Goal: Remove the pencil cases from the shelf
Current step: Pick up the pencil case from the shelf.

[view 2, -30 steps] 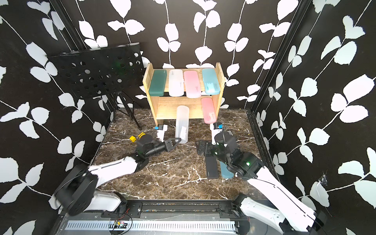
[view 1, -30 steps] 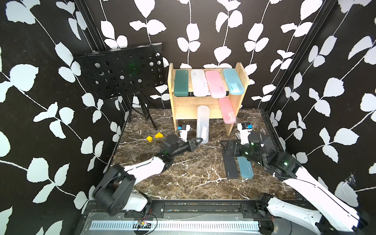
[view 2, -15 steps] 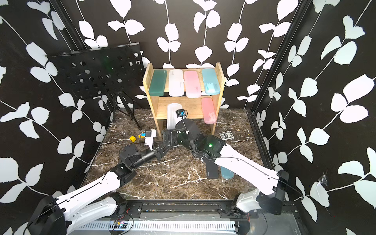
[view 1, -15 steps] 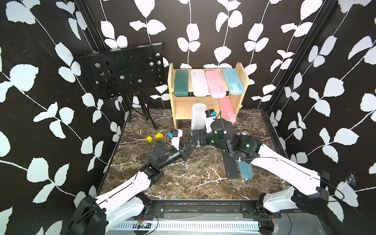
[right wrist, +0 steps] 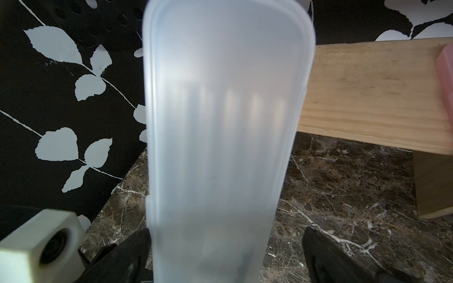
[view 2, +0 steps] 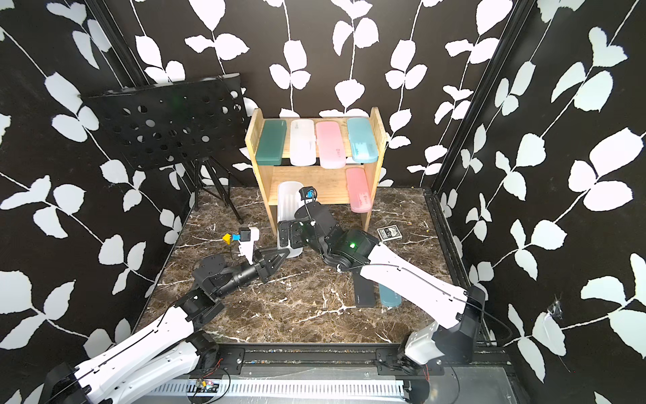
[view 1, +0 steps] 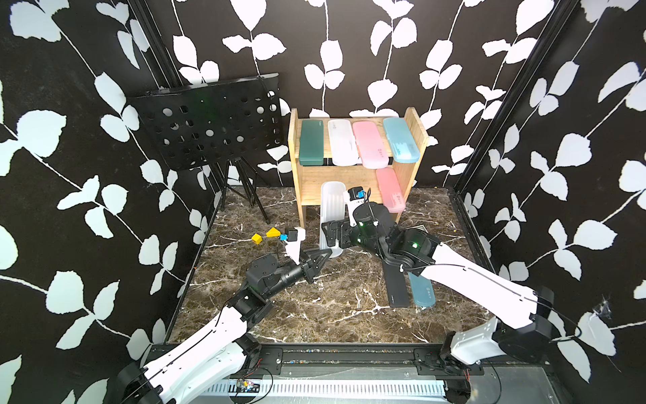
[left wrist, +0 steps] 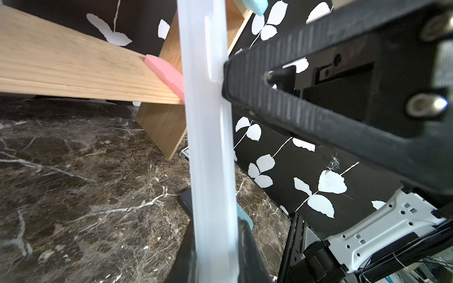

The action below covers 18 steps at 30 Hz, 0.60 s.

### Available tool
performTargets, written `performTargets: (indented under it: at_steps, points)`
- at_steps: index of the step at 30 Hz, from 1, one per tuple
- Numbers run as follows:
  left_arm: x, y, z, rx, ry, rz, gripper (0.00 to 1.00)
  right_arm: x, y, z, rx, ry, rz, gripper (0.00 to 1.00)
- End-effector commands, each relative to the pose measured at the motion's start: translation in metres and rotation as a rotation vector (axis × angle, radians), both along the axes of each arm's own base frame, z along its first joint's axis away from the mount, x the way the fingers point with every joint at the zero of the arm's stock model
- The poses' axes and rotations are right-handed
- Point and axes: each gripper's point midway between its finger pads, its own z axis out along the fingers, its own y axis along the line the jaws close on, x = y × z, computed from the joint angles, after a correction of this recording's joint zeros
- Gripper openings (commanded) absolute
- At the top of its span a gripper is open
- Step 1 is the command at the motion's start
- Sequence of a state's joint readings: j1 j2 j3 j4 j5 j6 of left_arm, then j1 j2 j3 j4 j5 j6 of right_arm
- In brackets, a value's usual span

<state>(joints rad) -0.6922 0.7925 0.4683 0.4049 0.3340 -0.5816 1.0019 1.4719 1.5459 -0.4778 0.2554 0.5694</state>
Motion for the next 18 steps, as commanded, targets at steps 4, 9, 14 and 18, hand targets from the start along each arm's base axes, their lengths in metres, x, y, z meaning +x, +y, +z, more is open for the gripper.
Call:
performTargets:
  at_steps: [4, 9, 14, 18]
  points:
    - [-0.009, 0.001, 0.022, -0.034, -0.095, -0.029, 0.0, 0.001, 0.024, 0.018, 0.1, -0.001, 0.07, 0.99]
    - [-0.01, 0.002, 0.021, -0.031, -0.091, -0.024, 0.0, 0.005, 0.021, 0.013, 0.104, 0.012, 0.044, 1.0]
    - [-0.009, 0.004, 0.018, -0.02, -0.09, -0.014, 0.0, 0.006, 0.011, 0.017, 0.119, -0.003, 0.017, 0.93]
    - [-0.009, 0.004, 0.015, -0.02, -0.083, -0.015, 0.0, 0.007, 0.007, 0.017, 0.115, -0.001, 0.016, 0.82]
